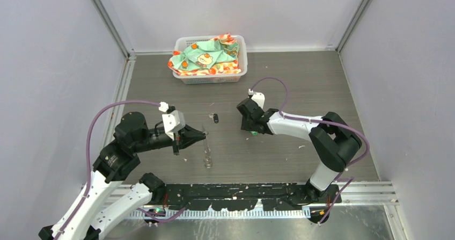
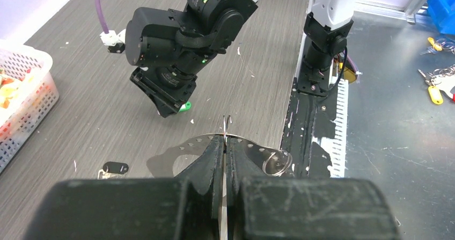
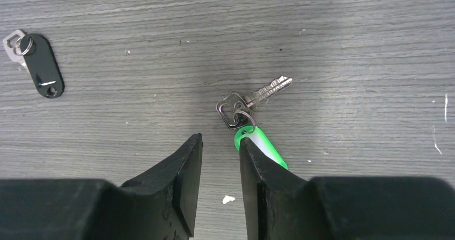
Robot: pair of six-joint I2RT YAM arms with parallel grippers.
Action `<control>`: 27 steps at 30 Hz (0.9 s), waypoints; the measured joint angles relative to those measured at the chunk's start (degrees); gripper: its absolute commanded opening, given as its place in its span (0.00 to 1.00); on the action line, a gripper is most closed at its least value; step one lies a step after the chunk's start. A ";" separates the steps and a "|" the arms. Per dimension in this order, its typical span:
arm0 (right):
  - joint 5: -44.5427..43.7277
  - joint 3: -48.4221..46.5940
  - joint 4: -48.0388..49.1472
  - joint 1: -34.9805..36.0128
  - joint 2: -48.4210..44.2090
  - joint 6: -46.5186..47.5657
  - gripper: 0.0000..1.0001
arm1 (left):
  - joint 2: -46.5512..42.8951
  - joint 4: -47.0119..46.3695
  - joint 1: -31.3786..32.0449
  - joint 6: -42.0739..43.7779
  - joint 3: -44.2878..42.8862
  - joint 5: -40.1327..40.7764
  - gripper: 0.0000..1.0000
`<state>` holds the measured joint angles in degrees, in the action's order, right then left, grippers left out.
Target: Put the keys on the keyring
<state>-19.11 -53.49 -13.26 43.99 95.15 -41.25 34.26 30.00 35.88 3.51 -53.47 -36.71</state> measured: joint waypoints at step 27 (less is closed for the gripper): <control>-8.02 -3.26 -2.27 2.38 5.03 -2.47 0.32 | -0.17 0.98 0.00 1.18 -1.18 -0.24 0.00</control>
<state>-27.14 -56.75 -15.53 46.37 100.18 -43.72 34.09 30.98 35.88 4.69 -54.65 -36.95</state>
